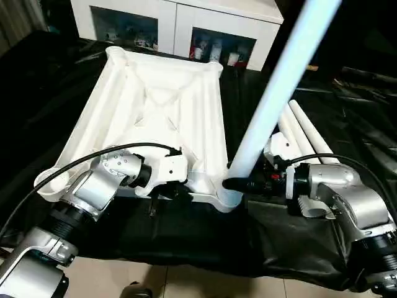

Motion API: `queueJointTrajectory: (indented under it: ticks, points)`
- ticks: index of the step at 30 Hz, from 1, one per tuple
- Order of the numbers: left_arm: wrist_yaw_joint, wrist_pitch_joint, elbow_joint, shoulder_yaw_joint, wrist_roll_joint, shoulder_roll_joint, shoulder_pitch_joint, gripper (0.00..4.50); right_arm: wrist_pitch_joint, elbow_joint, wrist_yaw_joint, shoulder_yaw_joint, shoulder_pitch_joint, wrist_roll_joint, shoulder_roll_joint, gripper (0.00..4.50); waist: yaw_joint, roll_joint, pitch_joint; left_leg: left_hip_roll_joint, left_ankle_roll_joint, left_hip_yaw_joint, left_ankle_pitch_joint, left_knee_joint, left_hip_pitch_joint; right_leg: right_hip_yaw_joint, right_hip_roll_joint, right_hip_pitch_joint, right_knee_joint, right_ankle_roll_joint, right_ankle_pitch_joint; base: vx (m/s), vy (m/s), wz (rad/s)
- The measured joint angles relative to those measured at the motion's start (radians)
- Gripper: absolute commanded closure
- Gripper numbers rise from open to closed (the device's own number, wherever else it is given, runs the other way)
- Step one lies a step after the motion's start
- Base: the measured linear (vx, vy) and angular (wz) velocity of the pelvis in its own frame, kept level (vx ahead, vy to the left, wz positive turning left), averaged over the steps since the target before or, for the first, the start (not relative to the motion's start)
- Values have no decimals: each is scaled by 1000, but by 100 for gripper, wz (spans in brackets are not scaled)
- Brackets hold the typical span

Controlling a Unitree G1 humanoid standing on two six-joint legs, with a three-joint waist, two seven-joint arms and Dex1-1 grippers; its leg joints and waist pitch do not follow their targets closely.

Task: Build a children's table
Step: Insert table leg to table base

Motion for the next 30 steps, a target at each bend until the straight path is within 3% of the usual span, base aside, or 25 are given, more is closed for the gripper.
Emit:
queueJointTrajectory:
  ticks: [13,19,30]
  points:
    - [4,2,6,1,2,5,0,450,-18,80,17,17,-51,-20,31,266,-2,-1,-1,1,-1,0,0,4,2,0,0,-1,8,-4,-3,0,0,0]
    - [19,3,13,1,11,4,-1,450,-64,163,-20,-24,-48,4,95,266,-8,-3,-2,1,-3,-1,2,6,3,0,0,0,10,-5,-2,0,0,0]
    - [23,2,22,-1,12,0,-6,450,-93,210,-37,-82,-10,43,126,266,-10,-1,-1,1,-3,-2,2,7,3,0,0,0,9,-8,0,0,0,0]
